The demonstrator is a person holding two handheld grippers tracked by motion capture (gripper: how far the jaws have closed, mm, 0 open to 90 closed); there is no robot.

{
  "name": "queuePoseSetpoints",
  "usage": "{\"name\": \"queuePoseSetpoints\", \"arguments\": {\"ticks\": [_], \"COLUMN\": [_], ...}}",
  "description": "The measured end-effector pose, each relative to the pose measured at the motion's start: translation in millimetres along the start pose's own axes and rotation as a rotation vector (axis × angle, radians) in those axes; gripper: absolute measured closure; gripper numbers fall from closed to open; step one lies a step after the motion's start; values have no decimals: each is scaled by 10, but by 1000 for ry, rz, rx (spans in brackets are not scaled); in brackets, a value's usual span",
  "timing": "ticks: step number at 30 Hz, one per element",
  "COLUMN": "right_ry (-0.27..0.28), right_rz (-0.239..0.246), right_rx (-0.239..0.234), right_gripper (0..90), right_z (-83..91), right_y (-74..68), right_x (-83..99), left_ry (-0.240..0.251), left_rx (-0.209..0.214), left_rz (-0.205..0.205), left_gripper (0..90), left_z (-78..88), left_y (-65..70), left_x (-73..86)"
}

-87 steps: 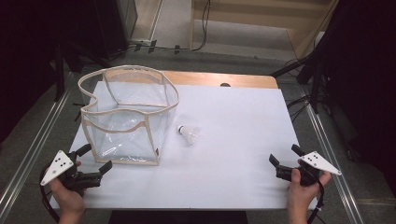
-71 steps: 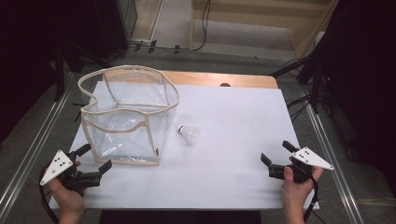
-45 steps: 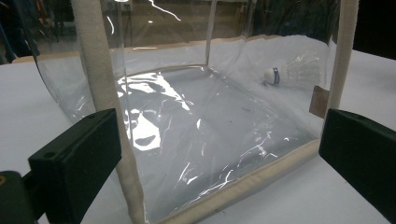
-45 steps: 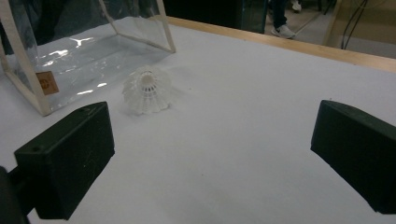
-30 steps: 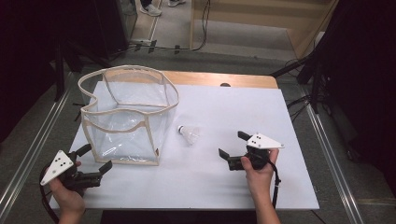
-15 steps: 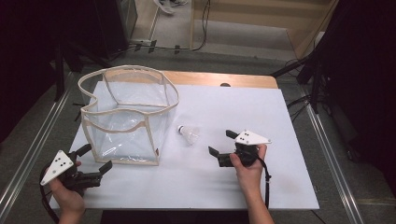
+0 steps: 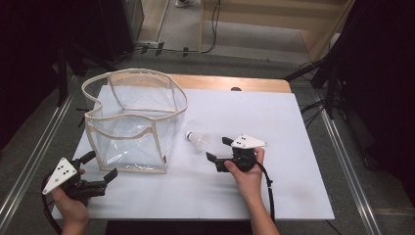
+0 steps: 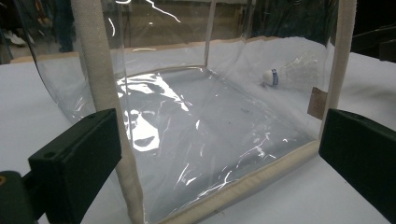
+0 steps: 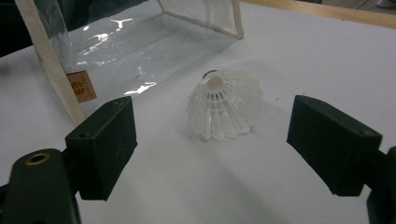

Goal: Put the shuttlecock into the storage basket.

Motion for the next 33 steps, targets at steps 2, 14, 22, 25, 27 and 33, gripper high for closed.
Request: {"name": "queuePoseSetpoints", "arguments": {"ticks": [2, 14, 22, 25, 27, 33], "right_ry": [-11, -42, -62, -74, -83, -100], "right_rz": [-1, -55, -44, -43, -35, -53], "right_rx": [-5, -19, -17, -18, -13, -4], "right_gripper": [137, 217, 234, 259, 274, 354], "right_z": [-46, -237, -325, -384, -422, -509], "right_y": [-11, -24, -55, -85, -87, -104], "right_x": [10, 50, 55, 51, 56, 47], "left_ry": [0, 2, 3, 3, 3, 4], "left_rx": [1, 1, 0, 0, 1, 1], "left_rz": [0, 1, 2, 2, 3, 3], "left_gripper": [0, 0, 0, 0, 0, 0], "left_z": [1, 1, 1, 1, 1, 1], "left_y": [0, -2, -2, -3, -3, -4], "left_x": [0, -1, -2, -2, -2, -2]}}
Point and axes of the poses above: each handheld gripper's, and its own axes: z roughly backward along the jaws, x roughly out of its underside, y roughly to its right, the point moved 6 cm from there along -z, roughly forward along the jaws
